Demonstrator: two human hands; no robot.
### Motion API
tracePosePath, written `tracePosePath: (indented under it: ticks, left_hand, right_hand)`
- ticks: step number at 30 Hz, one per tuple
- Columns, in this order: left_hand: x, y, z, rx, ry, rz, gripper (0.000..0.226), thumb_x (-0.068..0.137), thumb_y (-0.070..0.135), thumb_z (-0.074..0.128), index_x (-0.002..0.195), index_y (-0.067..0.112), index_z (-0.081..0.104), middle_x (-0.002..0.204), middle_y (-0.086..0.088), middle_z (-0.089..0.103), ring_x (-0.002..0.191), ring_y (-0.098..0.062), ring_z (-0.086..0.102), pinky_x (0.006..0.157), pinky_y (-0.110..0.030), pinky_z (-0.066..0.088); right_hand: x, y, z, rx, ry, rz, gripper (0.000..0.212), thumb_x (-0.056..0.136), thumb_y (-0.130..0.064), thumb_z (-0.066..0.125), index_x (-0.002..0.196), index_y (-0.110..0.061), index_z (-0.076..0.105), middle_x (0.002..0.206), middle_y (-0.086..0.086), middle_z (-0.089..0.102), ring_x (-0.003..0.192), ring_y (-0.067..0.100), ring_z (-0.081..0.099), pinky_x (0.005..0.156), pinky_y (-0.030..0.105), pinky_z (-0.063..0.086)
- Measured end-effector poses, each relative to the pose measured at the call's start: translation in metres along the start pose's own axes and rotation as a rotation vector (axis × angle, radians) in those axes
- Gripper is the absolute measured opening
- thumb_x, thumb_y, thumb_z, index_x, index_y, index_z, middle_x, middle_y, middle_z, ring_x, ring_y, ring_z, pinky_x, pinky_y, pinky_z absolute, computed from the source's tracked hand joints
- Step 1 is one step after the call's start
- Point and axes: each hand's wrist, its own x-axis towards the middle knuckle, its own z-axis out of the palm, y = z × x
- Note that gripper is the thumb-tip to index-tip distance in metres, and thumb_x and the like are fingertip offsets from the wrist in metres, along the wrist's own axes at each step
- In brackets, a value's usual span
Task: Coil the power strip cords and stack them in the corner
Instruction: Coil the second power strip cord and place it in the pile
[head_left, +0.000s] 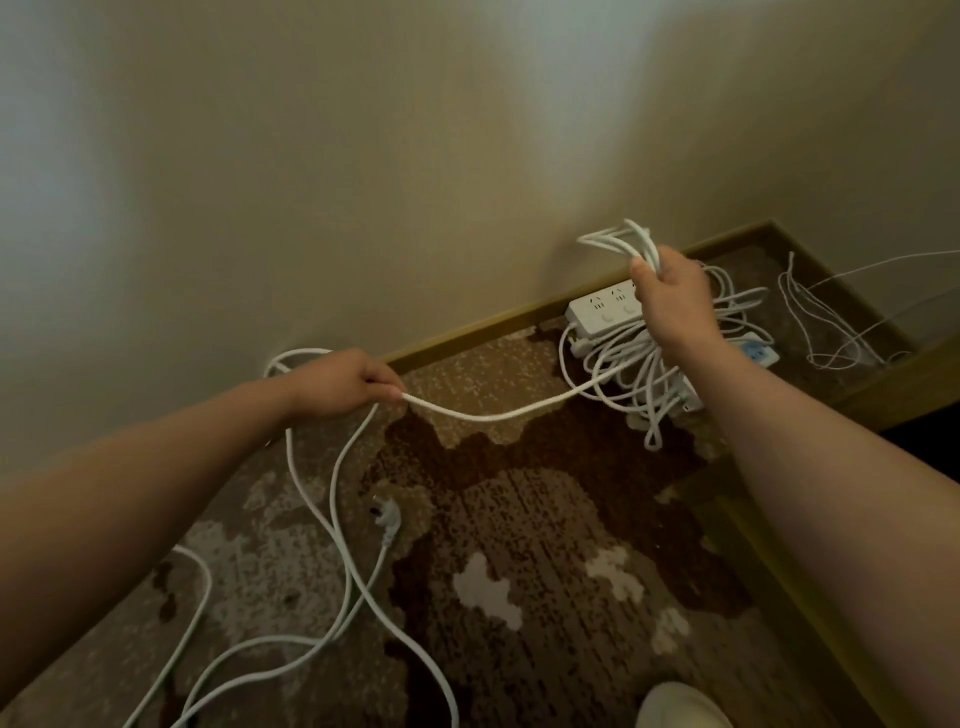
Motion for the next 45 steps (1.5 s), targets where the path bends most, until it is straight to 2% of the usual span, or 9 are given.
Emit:
tracePosePath:
  ticks: [7, 11, 15, 20, 23, 29, 35, 39, 45]
  left_hand:
    - [0.022, 0.093, 0.012, 0.073, 0.113, 0.205, 0.015, 0.086, 0.040, 0.062, 0.080, 0.027, 0.068, 0.082, 0.005, 0.068, 0.079, -0.014, 0.062, 0.071, -0.029, 0.048]
    - [0.036, 0.124, 0.023, 0.121, 0.390, 0.108, 0.032, 0.077, 0.048, 0.069, 0.073, 0.016, 0.067, 0.064, 0.002, 0.059, 0.066, -0.017, 0.055, 0.059, -0.030, 0.038]
    - [0.044, 0.132, 0.027, 0.015, 0.498, 0.027, 0.033, 0.077, 0.046, 0.069, 0.065, 0.016, 0.064, 0.060, 0.002, 0.059, 0.059, -0.014, 0.054, 0.052, -0.030, 0.032]
    - [0.044, 0.137, 0.030, -0.113, 0.338, 0.097, 0.025, 0.085, 0.019, 0.056, 0.062, 0.022, 0.066, 0.061, 0.008, 0.065, 0.059, -0.003, 0.058, 0.068, -0.030, 0.051]
    - [0.047, 0.135, 0.031, -0.113, 0.379, 0.064, 0.021, 0.085, 0.025, 0.060, 0.066, 0.019, 0.067, 0.060, 0.005, 0.066, 0.055, -0.005, 0.060, 0.069, -0.033, 0.054]
    - [0.051, 0.130, 0.028, -0.025, 0.496, -0.034, 0.038, 0.072, 0.054, 0.069, 0.061, 0.018, 0.065, 0.058, 0.003, 0.065, 0.059, -0.015, 0.060, 0.059, -0.033, 0.049]
    - [0.054, 0.133, 0.027, -0.141, 0.437, -0.021, 0.031, 0.083, 0.036, 0.065, 0.056, 0.021, 0.067, 0.048, 0.007, 0.059, 0.043, -0.002, 0.051, 0.049, -0.024, 0.036]
    - [0.052, 0.115, 0.012, -0.079, 0.335, 0.024, 0.024, 0.087, 0.033, 0.059, 0.073, 0.018, 0.072, 0.063, 0.005, 0.068, 0.060, -0.010, 0.062, 0.061, -0.026, 0.046]
    - [0.042, 0.082, -0.001, -0.171, 0.240, 0.099, 0.016, 0.091, 0.027, 0.059, 0.087, 0.019, 0.072, 0.055, 0.008, 0.054, 0.045, 0.002, 0.046, 0.046, -0.011, 0.032]
  right_hand:
    - [-0.019, -0.039, 0.033, 0.144, -0.280, -0.021, 0.022, 0.102, -0.023, 0.050, 0.081, -0.022, 0.056, 0.064, -0.001, 0.058, 0.050, 0.010, 0.049, 0.051, 0.025, 0.041]
    - [-0.032, -0.051, 0.050, 0.113, -0.530, 0.077, 0.020, 0.104, -0.023, 0.049, 0.089, -0.014, 0.059, 0.066, 0.004, 0.066, 0.048, 0.017, 0.057, 0.052, 0.030, 0.048]
    - [-0.035, -0.041, 0.053, 0.154, -0.553, 0.181, 0.022, 0.105, -0.024, 0.047, 0.094, -0.010, 0.059, 0.064, 0.001, 0.066, 0.051, 0.014, 0.062, 0.053, 0.029, 0.049]
    - [-0.035, -0.033, 0.058, 0.306, -0.606, 0.216, 0.027, 0.105, -0.023, 0.044, 0.101, 0.000, 0.059, 0.063, 0.009, 0.069, 0.053, 0.022, 0.064, 0.049, 0.028, 0.052]
    - [-0.033, -0.032, 0.059, 0.283, -0.603, 0.241, 0.026, 0.105, -0.025, 0.045, 0.100, -0.003, 0.058, 0.065, 0.009, 0.068, 0.056, 0.026, 0.062, 0.052, 0.032, 0.053]
    - [-0.034, -0.032, 0.061, 0.207, -0.562, 0.217, 0.029, 0.104, -0.030, 0.044, 0.092, -0.009, 0.061, 0.057, 0.002, 0.060, 0.045, 0.015, 0.053, 0.048, 0.029, 0.043]
    - [-0.034, -0.032, 0.063, 0.204, -0.530, 0.264, 0.026, 0.104, -0.031, 0.046, 0.100, -0.008, 0.060, 0.058, 0.000, 0.052, 0.045, 0.013, 0.046, 0.046, 0.028, 0.040]
    - [-0.030, -0.027, 0.055, 0.346, -0.462, 0.311, 0.021, 0.104, -0.029, 0.048, 0.097, -0.011, 0.057, 0.056, -0.003, 0.040, 0.044, 0.010, 0.037, 0.042, 0.024, 0.031]
    - [-0.030, -0.022, 0.035, 0.281, -0.519, 0.216, 0.028, 0.104, -0.036, 0.047, 0.084, -0.021, 0.059, 0.056, -0.004, 0.037, 0.046, 0.011, 0.033, 0.044, 0.028, 0.027]
